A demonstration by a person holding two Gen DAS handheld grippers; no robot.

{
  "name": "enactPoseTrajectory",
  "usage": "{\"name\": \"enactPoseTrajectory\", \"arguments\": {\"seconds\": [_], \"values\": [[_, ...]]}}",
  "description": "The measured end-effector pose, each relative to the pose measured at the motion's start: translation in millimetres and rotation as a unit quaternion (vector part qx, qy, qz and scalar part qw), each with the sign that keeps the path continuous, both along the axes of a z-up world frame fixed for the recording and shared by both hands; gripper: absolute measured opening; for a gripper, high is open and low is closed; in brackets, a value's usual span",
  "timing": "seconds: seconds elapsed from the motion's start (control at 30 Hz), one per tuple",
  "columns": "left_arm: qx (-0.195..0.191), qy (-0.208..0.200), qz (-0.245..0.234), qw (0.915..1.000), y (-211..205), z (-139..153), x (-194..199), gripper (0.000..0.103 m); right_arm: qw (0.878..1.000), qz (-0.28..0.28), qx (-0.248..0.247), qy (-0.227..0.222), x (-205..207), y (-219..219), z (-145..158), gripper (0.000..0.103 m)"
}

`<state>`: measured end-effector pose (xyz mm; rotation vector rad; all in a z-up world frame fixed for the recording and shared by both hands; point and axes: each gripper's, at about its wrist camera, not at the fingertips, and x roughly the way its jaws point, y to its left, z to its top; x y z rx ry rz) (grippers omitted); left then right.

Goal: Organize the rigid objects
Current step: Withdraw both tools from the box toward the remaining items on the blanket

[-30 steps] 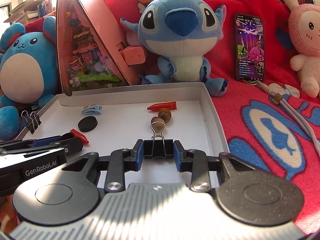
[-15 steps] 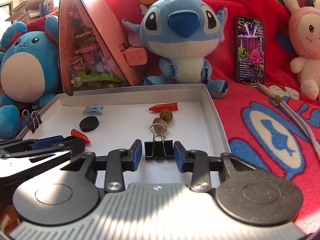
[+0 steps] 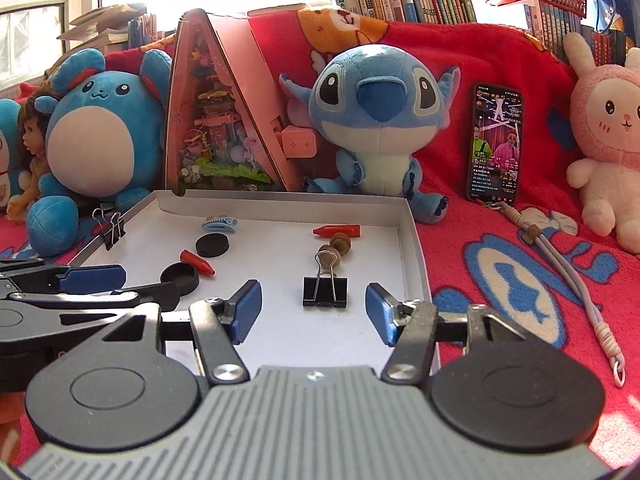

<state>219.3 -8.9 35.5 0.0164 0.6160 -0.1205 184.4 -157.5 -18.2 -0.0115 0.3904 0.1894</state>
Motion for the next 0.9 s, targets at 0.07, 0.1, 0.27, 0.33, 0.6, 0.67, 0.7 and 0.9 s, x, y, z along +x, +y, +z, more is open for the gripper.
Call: {"name": "enactPoseTrajectory", "arguments": {"seconds": [0.07,0.1,0.27,0.33,0.6,0.67,0.7,0.9], "values": [[0.003,-0.002,-0.005,1.0,1,2,-9,0.052,1.0,0.003,-0.006,-0.004,-8,0,1,0.073],[0.004,-0.003,-0.008,1.0,1,2,-15,0.053,1.0,0.005,-0.008,-0.007,-13,0,2,0.074],[-0.006,-0.004,-0.015,0.9999,6,6,-36,0.055,1.0,0.011,-0.005,-0.012,-31,-3,4,0.076],[-0.012,-0.003,-0.016,0.9998,8,8,-43,0.056,1.0,0.012,-0.008,-0.015,-37,-3,4,0.077],[-0.024,-0.01,-0.031,0.9992,13,13,-76,0.061,0.999,0.028,-0.002,-0.018,-67,-10,1,0.078],[-0.025,-0.009,-0.036,0.999,14,12,-84,0.062,0.999,0.034,0.0,-0.016,-74,-12,-2,0.079],[-0.027,-0.006,-0.038,0.9989,14,11,-88,0.062,0.999,0.037,0.001,-0.015,-78,-13,-3,0.079],[-0.035,0.016,-0.052,0.9979,15,4,-110,0.062,0.999,0.05,0.0,-0.008,-98,-18,-12,0.08]]}}
